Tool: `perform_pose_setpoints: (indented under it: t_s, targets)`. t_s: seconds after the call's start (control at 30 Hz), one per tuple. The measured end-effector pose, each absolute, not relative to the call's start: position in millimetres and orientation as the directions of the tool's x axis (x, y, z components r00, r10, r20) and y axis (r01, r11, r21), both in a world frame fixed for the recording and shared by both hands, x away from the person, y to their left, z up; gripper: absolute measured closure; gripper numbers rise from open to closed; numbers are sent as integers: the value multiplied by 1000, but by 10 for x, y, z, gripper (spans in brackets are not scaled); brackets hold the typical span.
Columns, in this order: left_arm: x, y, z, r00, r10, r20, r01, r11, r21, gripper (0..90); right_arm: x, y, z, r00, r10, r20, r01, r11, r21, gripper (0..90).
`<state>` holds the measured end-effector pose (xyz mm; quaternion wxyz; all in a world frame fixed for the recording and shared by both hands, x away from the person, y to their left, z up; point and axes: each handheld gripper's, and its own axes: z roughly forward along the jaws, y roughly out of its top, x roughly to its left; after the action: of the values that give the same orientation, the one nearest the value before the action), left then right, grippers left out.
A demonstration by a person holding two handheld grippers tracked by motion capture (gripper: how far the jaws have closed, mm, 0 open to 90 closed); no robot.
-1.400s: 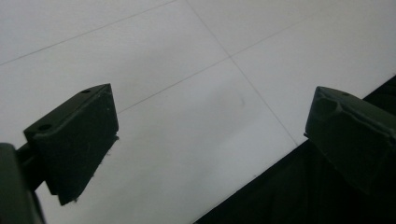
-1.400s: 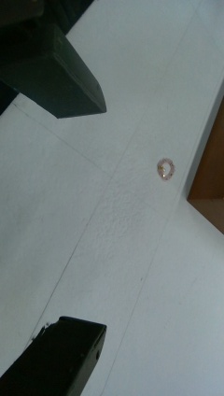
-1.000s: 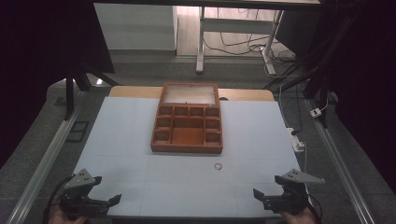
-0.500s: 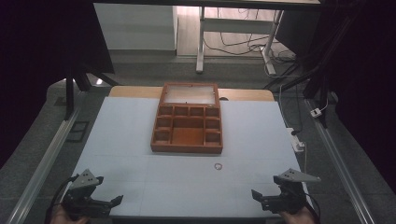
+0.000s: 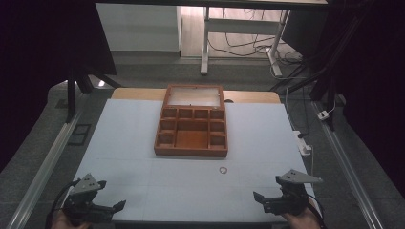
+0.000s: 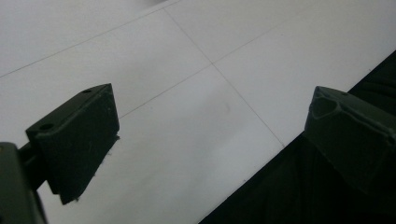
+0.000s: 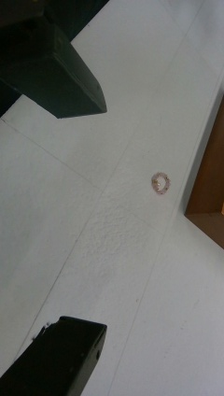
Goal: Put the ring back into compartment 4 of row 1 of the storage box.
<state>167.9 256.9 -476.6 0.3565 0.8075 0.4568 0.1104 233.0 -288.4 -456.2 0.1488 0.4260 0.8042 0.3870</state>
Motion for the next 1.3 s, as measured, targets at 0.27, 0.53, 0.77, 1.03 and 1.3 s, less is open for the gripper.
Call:
perform_pose_setpoints:
  t_s: [0.27, 0.53, 0.77, 1.03, 1.3]
  targets:
    - [1678, 2570, -4766, 557, 817, -148, 659, -327, 677, 34, 2394, -2812, -4551, -610, 788, 78, 556, 356, 751, 0]
    - [1678, 2573, -4767, 555, 818, -148, 659, -325, 678, 33, 2487, -2729, -4553, -622, 779, 79, 553, 364, 749, 0]
    - [1683, 2573, -4768, 552, 820, -150, 664, -323, 675, 33, 2582, -2675, -4570, -622, 776, 101, 566, 357, 743, 0]
    - [1685, 2584, -4768, 553, 818, -157, 664, -319, 676, 32, 2707, -2590, -4599, -628, 772, 97, 569, 370, 735, 0]
    - [1683, 2589, -4767, 554, 817, -161, 663, -316, 679, 32, 2829, -2514, -4629, -633, 771, 76, 564, 392, 727, 0]
